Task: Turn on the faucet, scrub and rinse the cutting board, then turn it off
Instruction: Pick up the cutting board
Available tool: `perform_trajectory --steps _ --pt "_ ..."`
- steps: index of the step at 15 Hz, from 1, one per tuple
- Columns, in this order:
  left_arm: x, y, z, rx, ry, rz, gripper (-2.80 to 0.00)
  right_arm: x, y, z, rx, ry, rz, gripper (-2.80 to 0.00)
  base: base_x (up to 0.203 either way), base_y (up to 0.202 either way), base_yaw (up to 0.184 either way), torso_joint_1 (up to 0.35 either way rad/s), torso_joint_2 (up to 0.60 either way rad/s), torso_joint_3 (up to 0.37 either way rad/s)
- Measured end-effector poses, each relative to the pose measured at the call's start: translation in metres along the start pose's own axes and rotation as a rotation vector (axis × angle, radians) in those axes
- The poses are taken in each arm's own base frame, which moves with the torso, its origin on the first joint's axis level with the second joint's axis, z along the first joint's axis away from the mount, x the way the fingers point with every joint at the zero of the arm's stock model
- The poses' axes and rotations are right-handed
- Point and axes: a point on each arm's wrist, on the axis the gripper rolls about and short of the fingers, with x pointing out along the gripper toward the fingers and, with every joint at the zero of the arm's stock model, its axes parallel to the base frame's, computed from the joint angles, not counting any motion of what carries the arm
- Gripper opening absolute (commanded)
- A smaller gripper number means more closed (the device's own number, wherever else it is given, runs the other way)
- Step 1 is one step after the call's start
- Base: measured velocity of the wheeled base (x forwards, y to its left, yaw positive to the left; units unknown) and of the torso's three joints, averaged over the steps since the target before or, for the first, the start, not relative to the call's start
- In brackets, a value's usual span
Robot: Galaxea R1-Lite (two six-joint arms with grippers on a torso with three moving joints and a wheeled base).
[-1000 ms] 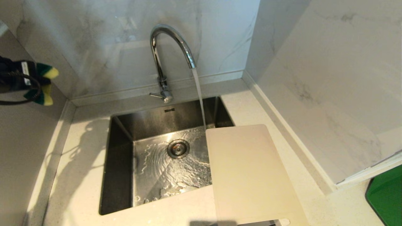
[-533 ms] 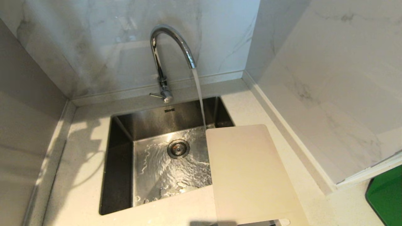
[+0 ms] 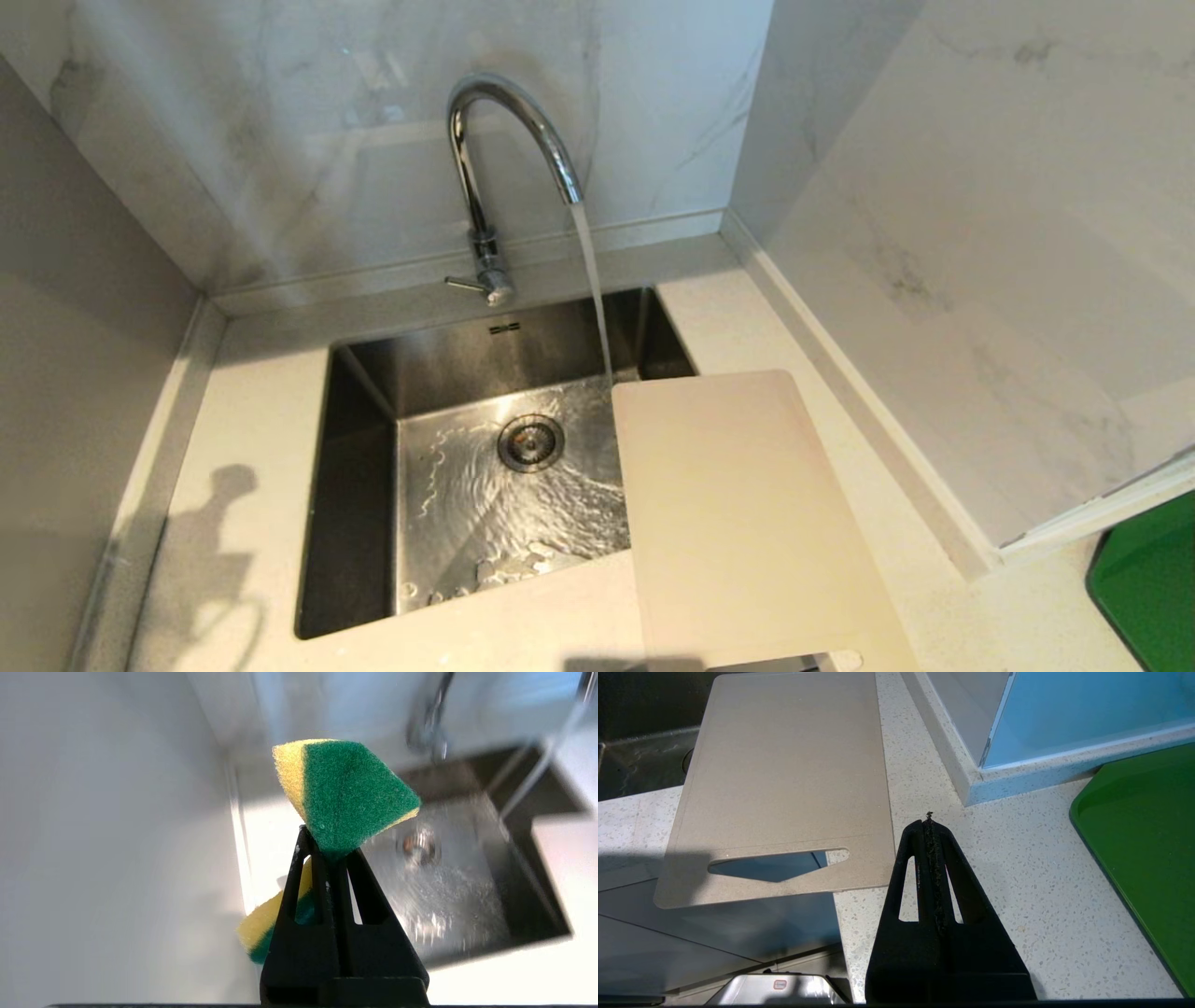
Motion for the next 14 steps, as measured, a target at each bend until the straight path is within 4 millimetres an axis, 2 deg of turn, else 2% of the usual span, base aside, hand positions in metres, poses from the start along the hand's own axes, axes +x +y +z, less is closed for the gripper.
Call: perform_trajectory --steps 2,4,8,10,14 --pt "-0.016 -0.001 -0.037 -0.002 0.030 -0.001 -2.80 0.000 0.000 0.000 0.000 0.000 0.000 -2.80 0.000 0.000 0.000 0.000 0.00 0.000" --pt "-0.030 -0.003 -0.081 -0.011 0.069 0.002 -2.80 0.000 0.000 0.000 0.000 0.000 0.000 -2.80 0.000 0.000 0.000 0.000 0.00 0.000" --pt "-0.046 -0.006 -0.152 -0.027 0.125 0.011 -2.80 0.000 0.000 0.000 0.000 0.000 0.001 -2.80 0.000 0.000 0.000 0.000 0.00 0.000" --pt "-0.043 -0.006 -0.176 -0.057 0.138 0.001 -2.80 0.000 0.000 0.000 0.001 0.000 0.000 -2.80 0.000 0.000 0.000 0.000 0.00 0.000" --pt "-0.040 -0.004 -0.206 -0.061 0.115 -0.089 -2.80 0.000 0.000 0.000 0.000 0.000 0.000 -2.80 0.000 0.000 0.000 0.000 0.00 0.000"
